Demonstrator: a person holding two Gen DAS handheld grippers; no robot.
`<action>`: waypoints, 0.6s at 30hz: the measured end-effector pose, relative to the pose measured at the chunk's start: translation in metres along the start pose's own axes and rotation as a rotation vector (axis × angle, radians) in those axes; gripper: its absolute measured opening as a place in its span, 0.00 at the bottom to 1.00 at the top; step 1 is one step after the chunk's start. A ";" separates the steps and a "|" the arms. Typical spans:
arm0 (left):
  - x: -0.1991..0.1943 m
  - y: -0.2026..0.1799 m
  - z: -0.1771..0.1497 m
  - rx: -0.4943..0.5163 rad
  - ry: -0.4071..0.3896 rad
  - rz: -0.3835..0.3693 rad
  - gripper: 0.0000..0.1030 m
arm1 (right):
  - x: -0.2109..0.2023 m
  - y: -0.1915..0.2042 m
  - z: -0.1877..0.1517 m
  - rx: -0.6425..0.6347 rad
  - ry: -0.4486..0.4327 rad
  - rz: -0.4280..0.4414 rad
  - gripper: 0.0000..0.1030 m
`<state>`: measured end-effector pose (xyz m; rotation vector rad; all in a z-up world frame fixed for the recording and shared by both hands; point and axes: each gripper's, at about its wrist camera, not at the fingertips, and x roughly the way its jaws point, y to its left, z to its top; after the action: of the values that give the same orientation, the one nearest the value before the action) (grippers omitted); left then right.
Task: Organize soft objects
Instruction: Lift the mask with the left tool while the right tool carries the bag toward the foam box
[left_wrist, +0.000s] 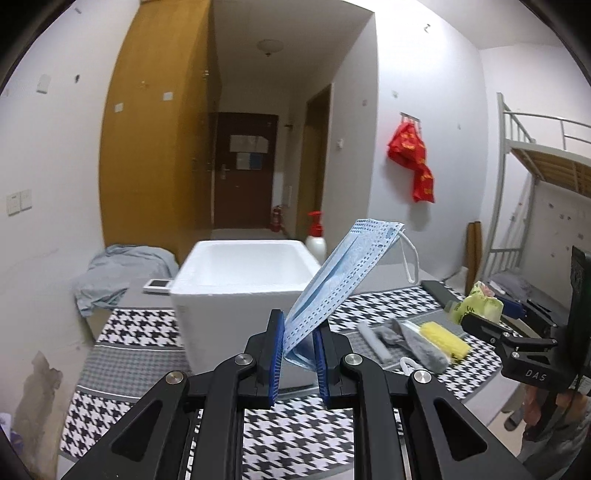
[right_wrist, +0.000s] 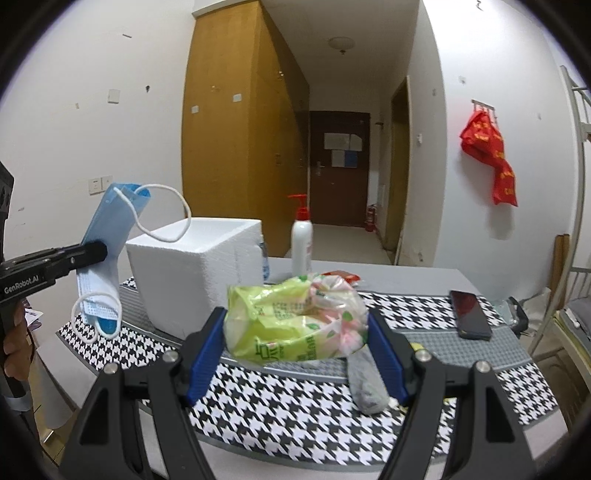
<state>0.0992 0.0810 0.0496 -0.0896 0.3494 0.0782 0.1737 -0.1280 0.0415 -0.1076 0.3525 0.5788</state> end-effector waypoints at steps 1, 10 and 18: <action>0.000 0.003 0.000 -0.004 -0.003 0.016 0.17 | 0.004 0.002 0.002 -0.003 0.001 0.009 0.75; -0.006 0.026 0.002 -0.028 -0.027 0.112 0.17 | 0.027 0.022 0.017 -0.045 0.000 0.078 0.75; -0.009 0.047 0.006 -0.051 -0.037 0.177 0.17 | 0.042 0.036 0.034 -0.068 -0.003 0.134 0.75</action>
<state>0.0882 0.1277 0.0551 -0.1075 0.3183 0.2636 0.1966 -0.0695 0.0582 -0.1497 0.3393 0.7233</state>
